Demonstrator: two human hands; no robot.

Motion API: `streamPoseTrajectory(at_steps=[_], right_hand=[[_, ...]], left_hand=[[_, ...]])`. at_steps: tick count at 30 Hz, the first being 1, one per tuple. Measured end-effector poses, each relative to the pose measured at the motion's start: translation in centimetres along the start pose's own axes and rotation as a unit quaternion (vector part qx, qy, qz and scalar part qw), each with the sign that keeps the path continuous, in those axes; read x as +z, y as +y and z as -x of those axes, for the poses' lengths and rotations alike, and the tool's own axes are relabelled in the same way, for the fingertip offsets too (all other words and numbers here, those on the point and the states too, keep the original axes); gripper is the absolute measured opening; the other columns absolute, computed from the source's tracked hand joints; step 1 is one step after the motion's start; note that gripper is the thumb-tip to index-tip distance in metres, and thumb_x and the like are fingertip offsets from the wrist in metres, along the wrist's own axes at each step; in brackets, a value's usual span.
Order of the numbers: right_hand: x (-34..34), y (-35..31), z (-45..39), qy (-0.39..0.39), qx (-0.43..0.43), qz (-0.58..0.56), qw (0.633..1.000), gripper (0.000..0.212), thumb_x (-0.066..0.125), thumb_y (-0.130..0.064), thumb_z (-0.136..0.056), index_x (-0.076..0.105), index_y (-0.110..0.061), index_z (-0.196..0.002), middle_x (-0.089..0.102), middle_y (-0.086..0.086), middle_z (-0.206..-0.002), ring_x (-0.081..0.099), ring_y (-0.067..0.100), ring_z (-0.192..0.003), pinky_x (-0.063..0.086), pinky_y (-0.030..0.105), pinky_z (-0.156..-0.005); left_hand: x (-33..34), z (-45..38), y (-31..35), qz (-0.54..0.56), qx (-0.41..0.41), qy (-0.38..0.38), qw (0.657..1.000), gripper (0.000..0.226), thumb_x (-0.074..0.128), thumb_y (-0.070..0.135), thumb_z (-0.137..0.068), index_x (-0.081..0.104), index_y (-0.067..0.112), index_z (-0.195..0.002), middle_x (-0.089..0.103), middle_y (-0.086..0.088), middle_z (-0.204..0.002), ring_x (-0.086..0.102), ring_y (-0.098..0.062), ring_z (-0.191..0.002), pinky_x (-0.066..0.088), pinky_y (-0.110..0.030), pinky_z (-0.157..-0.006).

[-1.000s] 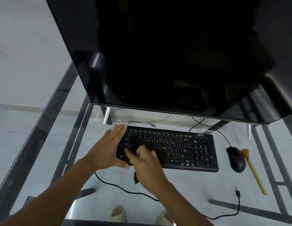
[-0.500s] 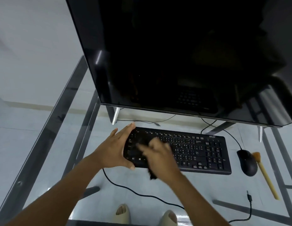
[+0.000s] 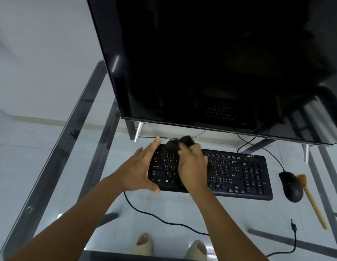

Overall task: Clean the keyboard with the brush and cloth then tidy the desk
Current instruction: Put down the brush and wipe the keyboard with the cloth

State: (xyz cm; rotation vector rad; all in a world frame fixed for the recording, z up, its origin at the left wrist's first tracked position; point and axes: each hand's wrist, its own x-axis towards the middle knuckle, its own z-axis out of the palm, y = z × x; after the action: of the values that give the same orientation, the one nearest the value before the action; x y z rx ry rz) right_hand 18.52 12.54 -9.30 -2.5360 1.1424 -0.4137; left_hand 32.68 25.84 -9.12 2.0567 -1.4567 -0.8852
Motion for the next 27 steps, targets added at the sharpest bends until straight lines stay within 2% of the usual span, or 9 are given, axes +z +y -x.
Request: streamPoseTrajectory(at_steps=[3,9,12,15,17,19,21,23,27], right_hand=[[0.9,-2.4,0.3,0.004,0.021,-0.013,1.000,0.036,0.061,-0.015,-0.086,0.062,-0.027,-0.121,0.051,0.003,-0.091,0.045,0.019,-0.076,0.036,0.034,-0.073],[-0.8,-0.3,2.5,-0.170,-0.186,-0.055,0.966,0.038,0.062,-0.016,-0.087,0.061,-0.037,-0.119,0.045,-0.005,-0.095,0.047,0.013,-0.082,0.043,0.030,-0.068],[-2.8,6.6,1.1,-0.046,-0.086,-0.068,0.993,0.037,0.063,-0.005,-0.089,0.068,-0.029,-0.117,0.049,-0.001,-0.095,0.051,0.001,-0.076,0.053,0.027,-0.077],[-2.9,8.1,1.8,0.092,0.092,-0.019,0.991,0.033,0.064,-0.002,-0.086,0.068,-0.014,-0.117,0.056,0.014,-0.095,0.051,0.018,-0.064,0.054,0.042,-0.072],[-1.6,4.5,3.3,0.112,0.118,-0.039,0.986,0.028,0.060,-0.008,-0.085,0.070,-0.014,-0.110,0.059,0.010,-0.089,0.051,0.015,-0.064,0.046,0.025,-0.068],[-0.3,-0.6,5.1,0.044,0.058,-0.089,0.993,0.025,0.053,-0.022,-0.086,0.068,-0.024,-0.106,0.057,-0.002,-0.087,0.046,0.007,-0.068,0.036,0.013,-0.062],[0.5,-3.8,7.1,-0.089,-0.111,-0.037,0.989,0.029,0.051,-0.025,-0.083,0.061,-0.031,-0.110,0.049,-0.007,-0.090,0.039,0.015,-0.073,0.035,0.024,-0.061],[0.3,-1.6,6.1,-0.165,-0.174,-0.046,0.970,0.032,0.042,-0.042,-0.087,0.060,-0.029,-0.110,0.046,-0.011,-0.090,0.038,0.015,-0.078,0.034,0.025,-0.064],[-2.0,6.4,2.0,0.017,0.009,0.005,1.000,0.034,0.052,-0.016,-0.091,0.064,-0.026,-0.121,0.054,0.009,-0.097,0.055,0.026,-0.066,0.055,0.041,-0.068]], left_hand=[[0.1,0.2,-0.1,0.011,0.005,0.004,1.000,0.151,0.091,0.045,-0.049,-0.025,0.040,-0.146,0.025,0.021,-0.136,0.024,-0.005,-0.129,0.024,-0.034,-0.114],[0.1,-0.3,-0.4,-0.011,0.035,0.000,0.999,0.147,0.087,0.054,-0.051,-0.020,0.032,-0.149,0.019,0.011,-0.157,0.019,-0.004,-0.144,-0.010,-0.026,-0.117],[0.0,-0.4,-0.3,-0.020,0.039,0.001,0.999,0.142,0.085,0.056,-0.053,-0.016,0.032,-0.150,0.015,0.011,-0.158,0.018,-0.006,-0.145,-0.010,-0.031,-0.118],[0.2,-0.3,-0.3,-0.026,0.036,0.003,0.999,0.140,0.084,0.057,-0.053,-0.014,0.032,-0.149,0.013,0.012,-0.159,0.017,-0.006,-0.145,-0.007,-0.035,-0.119],[0.3,-0.4,-0.3,-0.031,0.041,0.005,0.999,0.140,0.084,0.057,-0.052,-0.013,0.032,-0.150,0.013,0.013,-0.158,0.017,-0.006,-0.145,-0.007,-0.033,-0.118],[0.3,-0.5,-0.3,-0.036,0.044,0.007,0.998,0.140,0.085,0.057,-0.051,-0.012,0.032,-0.150,0.010,0.012,-0.160,0.012,-0.005,-0.146,-0.006,-0.033,-0.119],[0.2,-0.4,-0.5,-0.058,0.056,0.012,0.997,0.140,0.084,0.057,-0.052,-0.011,0.030,-0.151,0.006,0.009,-0.161,0.005,-0.003,-0.147,-0.002,-0.036,-0.121],[0.0,-0.3,-0.6,-0.067,0.055,0.006,0.996,0.140,0.084,0.059,-0.051,-0.008,0.028,-0.152,0.004,0.009,-0.162,0.005,-0.002,-0.146,-0.005,-0.033,-0.120],[-0.1,-0.4,-0.4,-0.053,0.040,-0.005,0.998,0.138,0.083,0.061,-0.052,-0.009,0.030,-0.151,0.009,0.011,-0.160,0.012,-0.007,-0.146,-0.010,-0.031,-0.117]])
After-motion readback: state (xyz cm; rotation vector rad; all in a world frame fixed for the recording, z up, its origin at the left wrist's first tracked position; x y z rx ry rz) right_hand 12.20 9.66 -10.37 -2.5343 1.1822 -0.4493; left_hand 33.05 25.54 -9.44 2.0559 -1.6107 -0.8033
